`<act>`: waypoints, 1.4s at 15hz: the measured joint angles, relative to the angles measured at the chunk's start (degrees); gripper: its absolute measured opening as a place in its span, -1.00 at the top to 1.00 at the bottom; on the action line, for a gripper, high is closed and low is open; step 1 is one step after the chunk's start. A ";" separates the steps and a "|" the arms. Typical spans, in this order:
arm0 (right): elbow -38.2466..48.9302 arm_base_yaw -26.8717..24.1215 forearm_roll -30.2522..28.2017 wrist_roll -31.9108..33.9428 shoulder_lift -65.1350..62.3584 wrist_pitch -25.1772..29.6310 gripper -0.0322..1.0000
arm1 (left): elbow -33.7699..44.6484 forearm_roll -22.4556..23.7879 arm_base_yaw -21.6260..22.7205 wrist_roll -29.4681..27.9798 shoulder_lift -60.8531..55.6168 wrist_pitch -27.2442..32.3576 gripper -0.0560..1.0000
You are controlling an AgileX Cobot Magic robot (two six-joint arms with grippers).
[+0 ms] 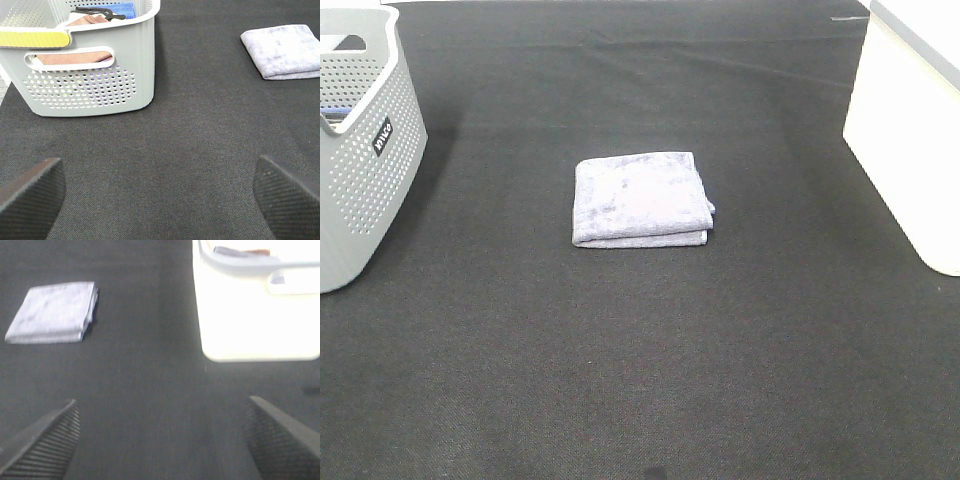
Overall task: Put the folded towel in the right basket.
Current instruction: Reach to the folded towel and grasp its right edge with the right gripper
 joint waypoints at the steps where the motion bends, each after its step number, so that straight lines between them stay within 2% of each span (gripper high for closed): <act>1: -2.69 0.00 0.11 0.00 5.39 -1.95 -0.67 | 0.00 0.00 0.00 0.00 0.00 0.00 -0.94; 7: -24.24 0.00 1.15 -0.86 39.48 -2.92 -0.66 | 0.00 0.00 0.00 0.00 0.00 0.00 -0.94; 11: -41.77 0.00 1.83 -4.18 59.13 1.89 -0.66 | 0.00 0.00 0.00 0.00 0.00 0.00 -0.94; 14: -55.06 0.00 7.39 -6.59 70.70 6.30 -0.63 | 0.00 0.00 0.00 0.00 0.00 0.00 -0.94; 15: -60.45 0.63 10.14 -8.02 76.43 8.71 -0.57 | 0.00 0.00 0.00 0.00 0.00 0.00 -0.94; 17: -66.23 3.84 10.60 -8.42 82.68 10.89 -0.48 | 0.00 0.00 0.00 0.00 0.00 0.00 -0.94; 21: -72.25 10.94 14.50 -8.59 94.77 12.95 -0.44 | 0.00 0.00 0.00 0.00 0.00 0.00 -0.94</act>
